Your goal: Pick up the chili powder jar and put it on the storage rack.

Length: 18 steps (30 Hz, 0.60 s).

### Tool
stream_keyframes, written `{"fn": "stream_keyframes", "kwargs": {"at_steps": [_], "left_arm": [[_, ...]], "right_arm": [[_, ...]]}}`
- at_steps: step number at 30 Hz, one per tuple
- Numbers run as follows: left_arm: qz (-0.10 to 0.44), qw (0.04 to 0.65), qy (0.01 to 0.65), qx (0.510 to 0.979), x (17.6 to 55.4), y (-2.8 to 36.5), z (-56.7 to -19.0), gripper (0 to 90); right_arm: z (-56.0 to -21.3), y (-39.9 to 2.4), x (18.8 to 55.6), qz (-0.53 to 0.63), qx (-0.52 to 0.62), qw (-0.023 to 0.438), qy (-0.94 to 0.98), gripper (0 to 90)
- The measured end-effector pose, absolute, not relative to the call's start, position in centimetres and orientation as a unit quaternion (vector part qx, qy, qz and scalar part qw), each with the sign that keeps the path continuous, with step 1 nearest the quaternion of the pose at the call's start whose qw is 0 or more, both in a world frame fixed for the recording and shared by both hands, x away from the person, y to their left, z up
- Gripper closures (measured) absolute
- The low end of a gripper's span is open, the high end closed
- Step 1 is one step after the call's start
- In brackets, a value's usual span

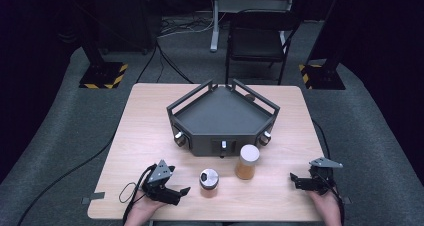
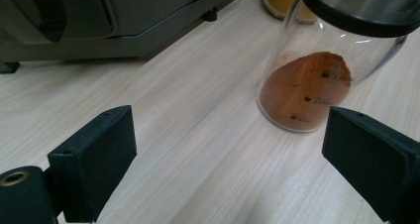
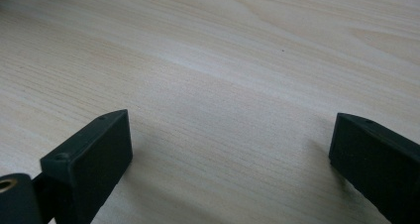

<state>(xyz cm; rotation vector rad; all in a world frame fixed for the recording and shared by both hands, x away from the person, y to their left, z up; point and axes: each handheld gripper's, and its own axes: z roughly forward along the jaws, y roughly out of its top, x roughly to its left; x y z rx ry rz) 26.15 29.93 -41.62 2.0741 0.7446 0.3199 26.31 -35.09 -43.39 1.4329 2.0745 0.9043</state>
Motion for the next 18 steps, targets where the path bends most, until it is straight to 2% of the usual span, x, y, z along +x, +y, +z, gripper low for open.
{"fn": "stream_keyframes", "kwargs": {"at_steps": [18], "left_arm": [[0.118, 0.448, 0.269, 0.845, 26.2, 27.6, -41.7, 6.1]], "right_arm": [[-43.4, -35.1, 26.3, 0.329, 0.52, 0.23, 0.754, 1.8]]}}
